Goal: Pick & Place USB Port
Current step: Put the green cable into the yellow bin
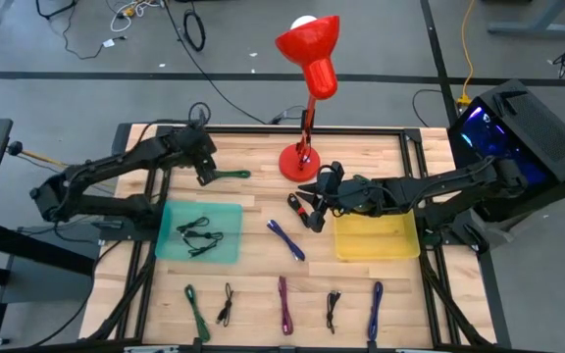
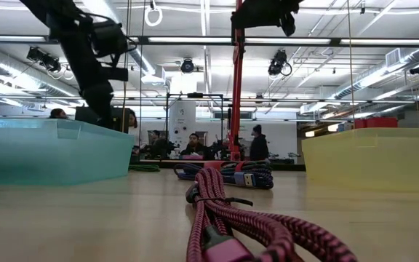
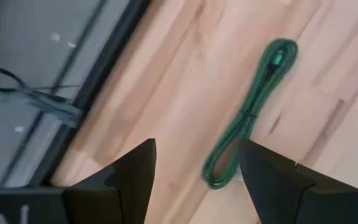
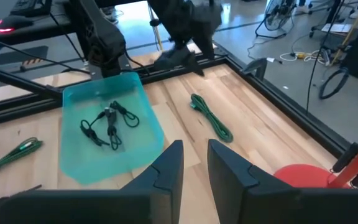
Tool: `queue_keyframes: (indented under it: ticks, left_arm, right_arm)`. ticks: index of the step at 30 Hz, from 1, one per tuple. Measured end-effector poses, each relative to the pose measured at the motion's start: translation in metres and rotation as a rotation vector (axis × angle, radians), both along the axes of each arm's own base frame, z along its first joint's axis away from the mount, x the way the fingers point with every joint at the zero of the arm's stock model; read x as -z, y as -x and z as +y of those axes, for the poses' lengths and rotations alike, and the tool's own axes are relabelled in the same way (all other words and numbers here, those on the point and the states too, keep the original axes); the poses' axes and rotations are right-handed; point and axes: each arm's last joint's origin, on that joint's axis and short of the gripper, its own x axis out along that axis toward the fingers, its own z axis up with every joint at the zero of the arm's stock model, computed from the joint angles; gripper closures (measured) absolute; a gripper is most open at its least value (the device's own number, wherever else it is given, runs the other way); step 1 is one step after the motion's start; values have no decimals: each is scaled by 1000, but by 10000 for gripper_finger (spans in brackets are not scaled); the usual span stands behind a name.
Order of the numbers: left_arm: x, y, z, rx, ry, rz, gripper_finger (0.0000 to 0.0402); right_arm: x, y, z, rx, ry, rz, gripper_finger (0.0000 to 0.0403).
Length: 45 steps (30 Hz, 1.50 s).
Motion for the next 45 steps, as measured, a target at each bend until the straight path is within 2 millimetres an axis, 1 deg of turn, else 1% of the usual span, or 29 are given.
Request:
queue_keyframes:
  ticks: [3, 11, 13, 19, 23, 27, 29, 31, 32, 34, 35, 36, 40, 42, 45]
  left_arm:
    - [11, -3, 8, -5, 53, 17, 168]
    - [58, -19, 21, -2, 179, 187, 168]
    - [65, -22, 24, -4, 201, 221, 168]
    - [74, -32, 32, -4, 204, 221, 168]
    - [81, -37, 35, 15, 227, 201, 168]
    - [89, -39, 36, 29, 247, 216, 171]
    - [91, -39, 36, 33, 265, 222, 188]
    - [92, -39, 35, 48, 291, 213, 227]
    - [92, -39, 34, 52, 299, 208, 256]
    - [92, -40, 33, 60, 307, 207, 335]
    - [91, -40, 33, 58, 307, 210, 364]
    - [90, -41, 34, 55, 307, 212, 375]
    - [80, -44, 34, 45, 311, 222, 377]
    - [68, -49, 36, 51, 271, 176, 377]
    - [46, -53, 35, 65, 248, 97, 377]
  right_arm:
    - [-1, 0, 0, 0, -1, -8, 325]
    - [-1, 0, 0, -2, 5, -8, 325]
    - [0, 0, 0, -4, 3, -9, 325]
    - [11, 1, 1, -8, 6, -1, 325]
    - [24, 2, 1, -4, -3, 4, 325]
    - [26, 2, 1, -3, -9, -16, 325]
    - [25, 2, 1, -3, -10, -21, 325]
    - [24, 1, 1, -6, -7, -38, 325]
    - [23, 1, 1, -12, -3, -45, 325]
    - [22, 0, 2, -22, -5, -57, 325]
    - [21, 0, 2, -25, -5, -60, 325]
    - [21, 0, 2, -25, -4, -62, 325]
    - [21, 0, 2, -25, -4, -61, 325]
    - [22, 0, 2, -25, -3, -57, 325]
    - [22, 0, 1, -23, -7, -56, 325]
